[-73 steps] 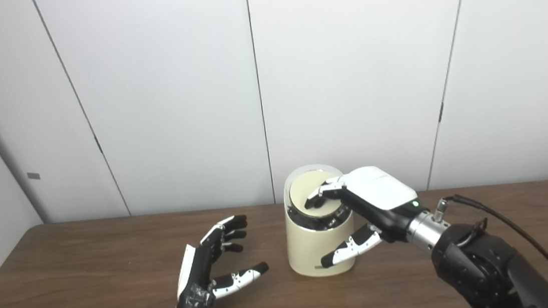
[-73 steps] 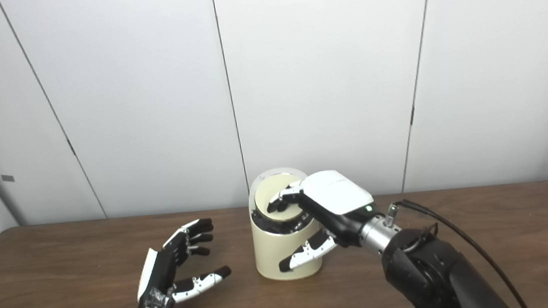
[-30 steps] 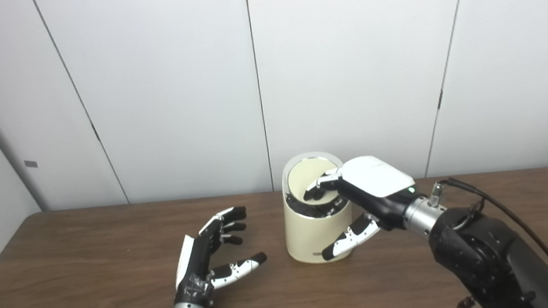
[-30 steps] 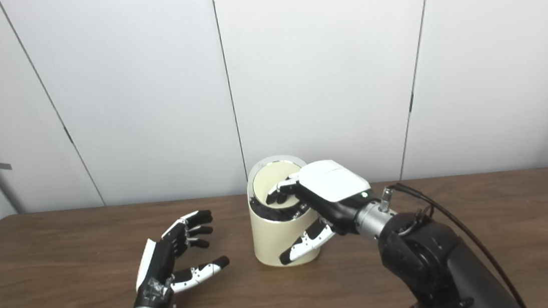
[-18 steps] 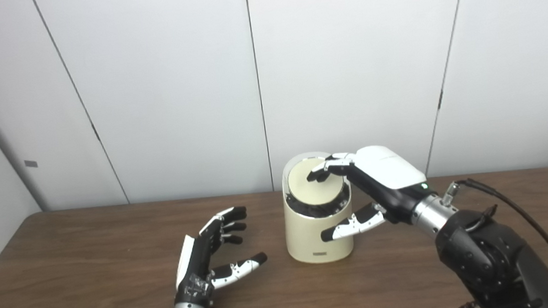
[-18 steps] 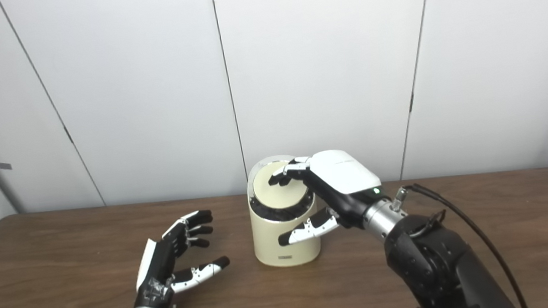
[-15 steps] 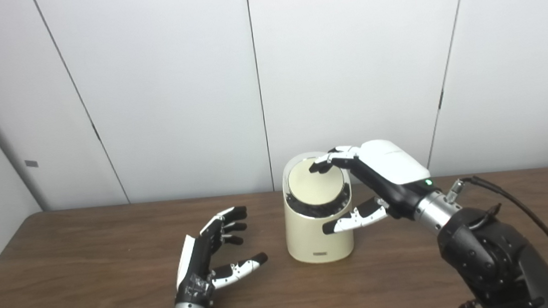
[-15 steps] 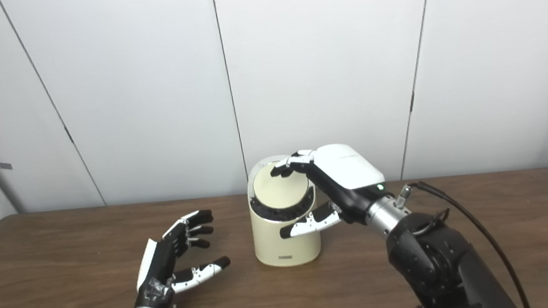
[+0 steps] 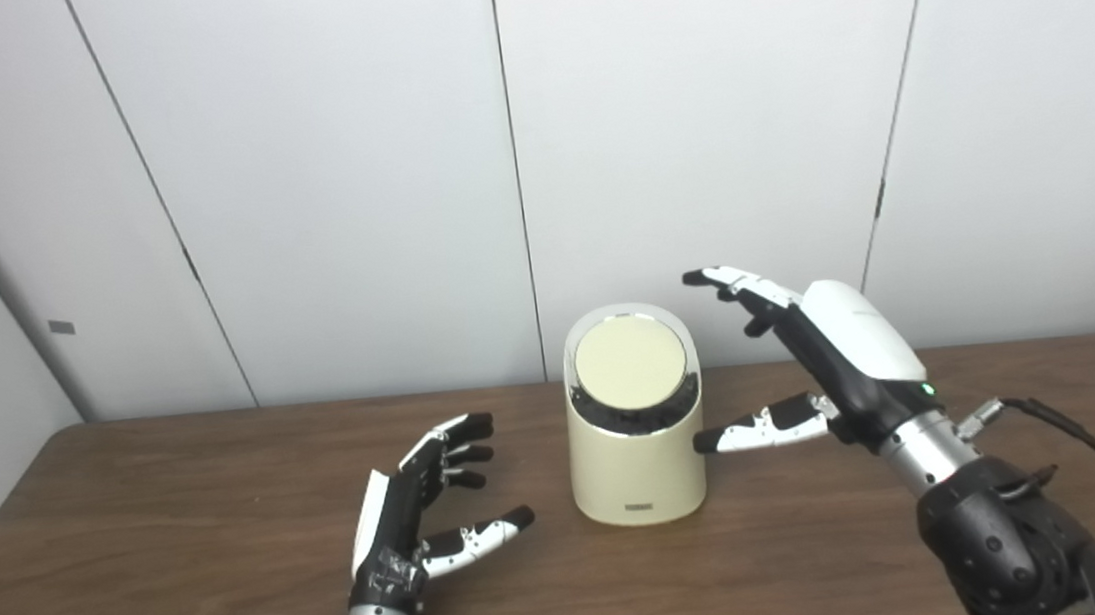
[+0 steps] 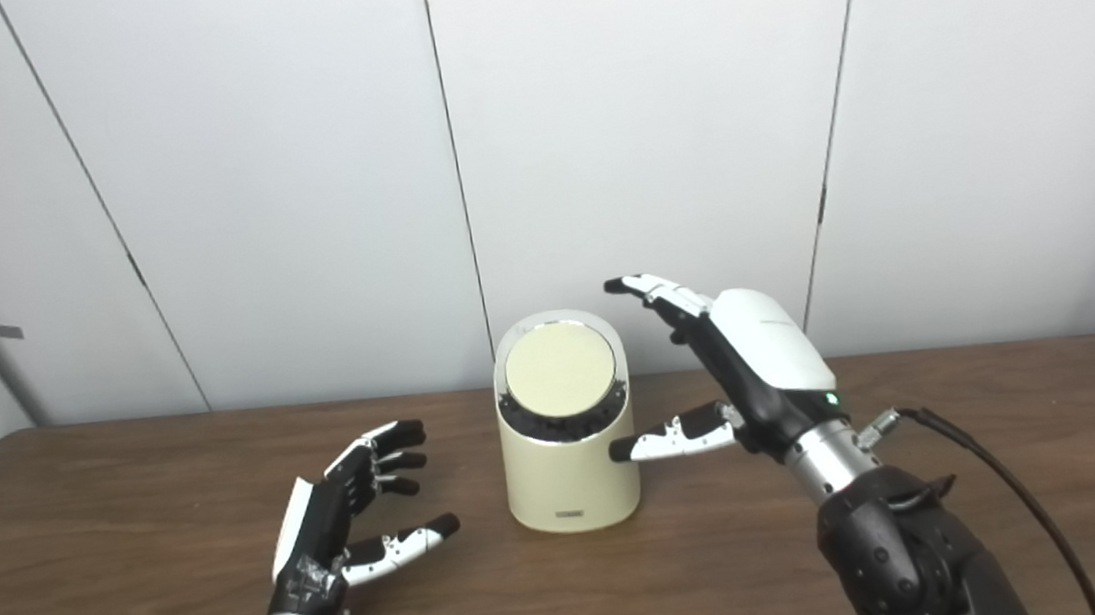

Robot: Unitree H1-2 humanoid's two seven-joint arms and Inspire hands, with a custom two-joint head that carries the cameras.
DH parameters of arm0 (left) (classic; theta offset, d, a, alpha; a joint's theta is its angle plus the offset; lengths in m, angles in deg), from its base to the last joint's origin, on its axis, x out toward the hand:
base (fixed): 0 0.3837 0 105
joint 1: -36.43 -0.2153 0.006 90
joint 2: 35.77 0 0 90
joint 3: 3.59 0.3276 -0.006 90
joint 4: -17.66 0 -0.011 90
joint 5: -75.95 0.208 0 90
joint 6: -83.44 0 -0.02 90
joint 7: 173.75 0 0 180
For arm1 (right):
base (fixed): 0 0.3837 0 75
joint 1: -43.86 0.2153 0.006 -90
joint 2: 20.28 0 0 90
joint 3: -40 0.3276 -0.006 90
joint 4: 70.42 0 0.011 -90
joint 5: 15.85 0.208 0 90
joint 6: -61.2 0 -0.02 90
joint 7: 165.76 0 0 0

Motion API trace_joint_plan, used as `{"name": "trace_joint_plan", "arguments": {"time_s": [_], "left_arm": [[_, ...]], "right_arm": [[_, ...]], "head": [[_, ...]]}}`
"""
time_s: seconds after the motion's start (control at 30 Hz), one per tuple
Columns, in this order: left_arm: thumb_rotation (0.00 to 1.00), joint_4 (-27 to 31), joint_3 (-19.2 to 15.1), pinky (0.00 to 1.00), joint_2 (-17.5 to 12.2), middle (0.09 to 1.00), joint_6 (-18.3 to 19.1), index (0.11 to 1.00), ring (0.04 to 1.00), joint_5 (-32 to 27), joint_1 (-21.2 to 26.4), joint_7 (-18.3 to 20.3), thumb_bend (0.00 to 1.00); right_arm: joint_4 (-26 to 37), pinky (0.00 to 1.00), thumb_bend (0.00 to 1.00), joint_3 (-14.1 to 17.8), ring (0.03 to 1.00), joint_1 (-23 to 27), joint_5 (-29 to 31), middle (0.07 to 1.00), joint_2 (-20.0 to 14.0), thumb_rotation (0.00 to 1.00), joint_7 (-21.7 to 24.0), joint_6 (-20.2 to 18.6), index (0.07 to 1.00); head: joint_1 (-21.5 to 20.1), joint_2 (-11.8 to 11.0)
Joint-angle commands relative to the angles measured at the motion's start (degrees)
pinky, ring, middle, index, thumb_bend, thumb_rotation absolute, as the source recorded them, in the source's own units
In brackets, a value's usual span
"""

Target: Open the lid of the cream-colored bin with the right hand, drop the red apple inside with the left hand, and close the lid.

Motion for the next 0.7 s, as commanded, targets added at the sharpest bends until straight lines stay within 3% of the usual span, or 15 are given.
{"name": "trace_joint_plan", "arguments": {"time_s": [0.0,0.17,0.4,0.53,0.67], "left_arm": [[0.00,-0.49,-0.07,0.62,-0.50,0.776,-0.62,0.782,0.726,-0.32,-1.62,-0.04,0.71],[0.00,-0.22,0.13,0.63,-0.66,0.772,-0.65,0.777,0.731,-0.23,-1.78,0.31,0.71],[0.00,0.93,-0.20,0.61,-0.74,0.777,-0.35,0.785,0.722,-1.14,-1.89,0.77,0.71],[0.00,1.36,-0.16,0.59,-0.82,0.762,-0.58,0.777,0.698,-2.05,-1.90,1.20,0.71],[0.00,2.01,0.01,0.59,-1.04,0.755,-0.64,0.774,0.693,-1.69,-2.08,1.20,0.72]], "right_arm": [[-0.35,0.68,0.68,0.63,0.820,0.14,1.82,0.877,0.58,0.21,-2.68,2.62,0.855],[-2.00,0.72,0.68,1.67,0.837,-2.85,4.44,0.877,2.63,0.18,-5.83,2.80,0.865],[-5.58,0.69,0.68,2.92,0.817,-6.04,7.51,0.863,4.33,0.22,-10.53,5.52,0.871],[-7.08,0.71,0.69,2.84,0.824,-7.44,8.37,0.865,4.51,0.31,-12.54,7.26,0.880],[-8.42,0.75,0.71,3.30,0.828,-8.65,10.26,0.869,5.30,0.32,-13.86,8.32,0.872]], "head": [[-0.03,-0.05],[-0.62,-0.08],[-1.03,-0.24],[-1.27,-0.23],[-1.19,-0.13]]}}
